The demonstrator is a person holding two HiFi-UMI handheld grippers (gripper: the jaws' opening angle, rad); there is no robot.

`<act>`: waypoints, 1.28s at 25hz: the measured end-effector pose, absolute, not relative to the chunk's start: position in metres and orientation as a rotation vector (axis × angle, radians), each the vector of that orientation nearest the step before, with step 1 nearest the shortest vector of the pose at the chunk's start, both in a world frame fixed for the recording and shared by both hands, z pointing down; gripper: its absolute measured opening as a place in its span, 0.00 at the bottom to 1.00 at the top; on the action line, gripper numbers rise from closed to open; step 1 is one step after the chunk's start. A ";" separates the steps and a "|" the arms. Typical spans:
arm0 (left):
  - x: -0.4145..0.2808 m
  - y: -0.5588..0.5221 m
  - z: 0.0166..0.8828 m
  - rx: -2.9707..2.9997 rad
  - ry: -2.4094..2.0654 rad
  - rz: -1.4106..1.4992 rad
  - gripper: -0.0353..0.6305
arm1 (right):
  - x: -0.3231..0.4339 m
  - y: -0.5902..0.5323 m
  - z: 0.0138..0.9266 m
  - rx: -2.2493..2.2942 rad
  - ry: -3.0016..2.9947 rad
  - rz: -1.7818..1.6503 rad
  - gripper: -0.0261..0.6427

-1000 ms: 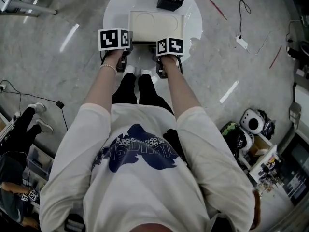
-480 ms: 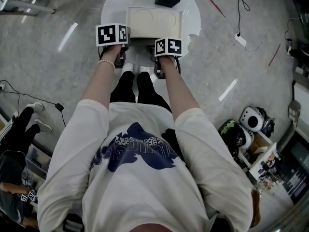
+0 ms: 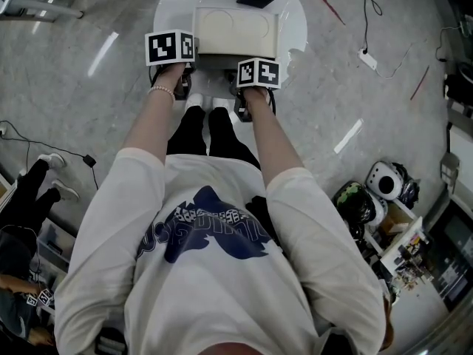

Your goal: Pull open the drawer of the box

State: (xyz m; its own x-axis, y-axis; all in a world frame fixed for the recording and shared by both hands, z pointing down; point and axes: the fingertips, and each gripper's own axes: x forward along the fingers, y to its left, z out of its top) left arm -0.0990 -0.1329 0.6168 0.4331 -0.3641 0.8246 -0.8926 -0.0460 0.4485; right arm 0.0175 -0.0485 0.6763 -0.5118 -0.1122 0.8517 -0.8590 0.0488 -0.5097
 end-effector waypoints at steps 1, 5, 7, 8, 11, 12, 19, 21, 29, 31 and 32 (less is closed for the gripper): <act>-0.099 -0.133 0.617 1.625 -1.120 0.622 0.16 | 0.018 -0.048 0.676 0.983 -1.702 1.521 0.13; -0.099 -0.133 0.614 1.624 -1.121 0.624 0.16 | 0.018 -0.044 0.674 0.980 -1.702 1.524 0.13; -0.100 -0.133 0.613 1.624 -1.122 0.624 0.16 | 0.017 -0.042 0.672 0.980 -1.703 1.527 0.13; -0.100 -0.133 0.612 1.624 -1.123 0.624 0.16 | 0.017 -0.040 0.671 0.980 -1.703 1.529 0.13; -0.100 -0.133 0.612 1.624 -1.124 0.622 0.16 | 0.017 -0.037 0.671 0.981 -1.704 1.532 0.13; -0.100 -0.133 0.612 1.624 -1.124 0.622 0.16 | 0.017 -0.035 0.671 0.981 -1.705 1.534 0.13; -0.100 -0.133 0.614 1.618 -1.123 0.620 0.16 | 0.018 -0.028 0.673 0.979 -1.708 1.542 0.13; -0.101 -0.132 0.613 1.618 -1.123 0.618 0.16 | 0.017 -0.025 0.671 0.981 -1.709 1.544 0.13; -0.100 -0.132 0.615 1.613 -1.123 0.621 0.16 | 0.017 -0.015 0.673 0.981 -1.707 1.551 0.13; -0.100 -0.133 0.614 1.611 -1.122 0.621 0.16 | 0.019 -0.012 0.673 0.980 -1.705 1.551 0.13; -0.100 -0.134 0.614 1.611 -1.123 0.621 0.16 | 0.020 -0.011 0.672 0.980 -1.706 1.552 0.13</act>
State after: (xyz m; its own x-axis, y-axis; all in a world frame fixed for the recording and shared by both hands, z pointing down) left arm -0.0996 -0.1335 0.6140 0.4299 -0.3603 0.8279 -0.8927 -0.0325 0.4494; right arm 0.0198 -0.0113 0.6720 -0.5288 -0.1125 0.8413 -0.8482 0.0321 -0.5288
